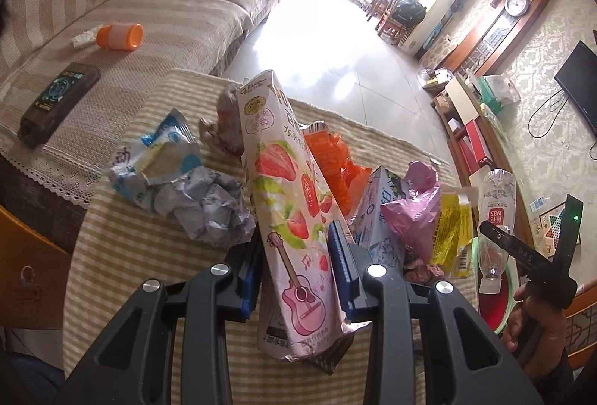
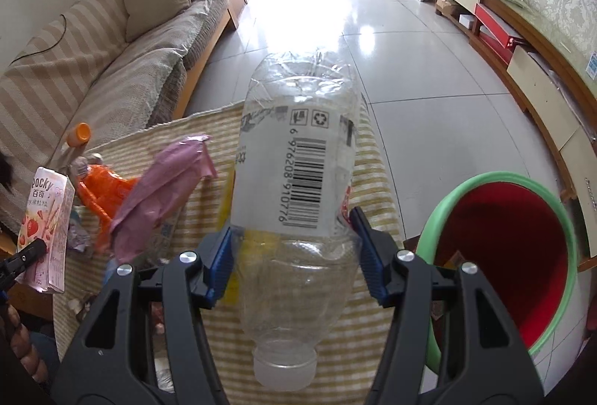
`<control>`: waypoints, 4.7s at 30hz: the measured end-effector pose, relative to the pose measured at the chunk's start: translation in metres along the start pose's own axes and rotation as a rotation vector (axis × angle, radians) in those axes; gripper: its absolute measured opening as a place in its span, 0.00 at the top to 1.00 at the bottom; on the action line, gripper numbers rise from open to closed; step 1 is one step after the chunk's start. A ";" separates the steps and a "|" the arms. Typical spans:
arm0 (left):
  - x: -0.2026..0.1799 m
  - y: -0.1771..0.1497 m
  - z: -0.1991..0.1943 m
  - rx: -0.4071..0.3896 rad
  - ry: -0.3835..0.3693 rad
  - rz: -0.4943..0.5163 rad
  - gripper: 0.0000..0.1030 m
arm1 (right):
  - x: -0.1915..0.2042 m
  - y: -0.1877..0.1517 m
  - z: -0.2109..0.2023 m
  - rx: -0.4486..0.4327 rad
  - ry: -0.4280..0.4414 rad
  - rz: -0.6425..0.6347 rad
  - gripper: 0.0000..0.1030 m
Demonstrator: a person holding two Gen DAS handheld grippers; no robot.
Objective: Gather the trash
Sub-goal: 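Lift the snack box and bottle and carry them over the red bin, then open both tools to drop the box and bottle into the bin, then move both tools back over the table toward the paper cup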
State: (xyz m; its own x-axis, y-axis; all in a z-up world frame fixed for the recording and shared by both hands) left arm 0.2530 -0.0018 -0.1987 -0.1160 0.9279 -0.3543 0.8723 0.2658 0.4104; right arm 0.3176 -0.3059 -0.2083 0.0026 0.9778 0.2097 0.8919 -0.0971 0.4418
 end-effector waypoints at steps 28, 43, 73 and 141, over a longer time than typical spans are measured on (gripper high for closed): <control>-0.046 -0.037 -0.111 -0.129 0.009 0.169 0.70 | 0.058 -0.050 -0.129 -0.119 0.150 -0.053 0.45; -0.100 -0.046 -0.114 -0.127 -0.017 0.259 0.71 | 0.036 -0.055 -0.161 -0.165 0.174 -0.018 0.45; -0.307 -0.073 -0.033 -0.010 -0.217 0.521 0.71 | -0.155 -0.047 -0.190 -0.241 0.027 0.233 0.45; -0.342 -0.079 0.032 0.082 -0.241 0.456 0.32 | -0.213 -0.038 -0.125 -0.161 0.000 0.244 0.09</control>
State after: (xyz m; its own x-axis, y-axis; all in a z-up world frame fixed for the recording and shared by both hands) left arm 0.2392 -0.3484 -0.1364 0.3883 0.8556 -0.3424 0.8442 -0.1812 0.5046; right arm 0.2265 -0.5341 -0.1606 0.2083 0.9219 0.3268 0.7818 -0.3577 0.5108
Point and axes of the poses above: each gripper's, at about its wrist camera, not at the fingertips, and z roughly the way its jaws point, x to its left, y to its top, the point moved 9 cm from there along z, roughly the way its jaws point, and after that the axes turned 8 degrees about x, right-handed, at the moved point
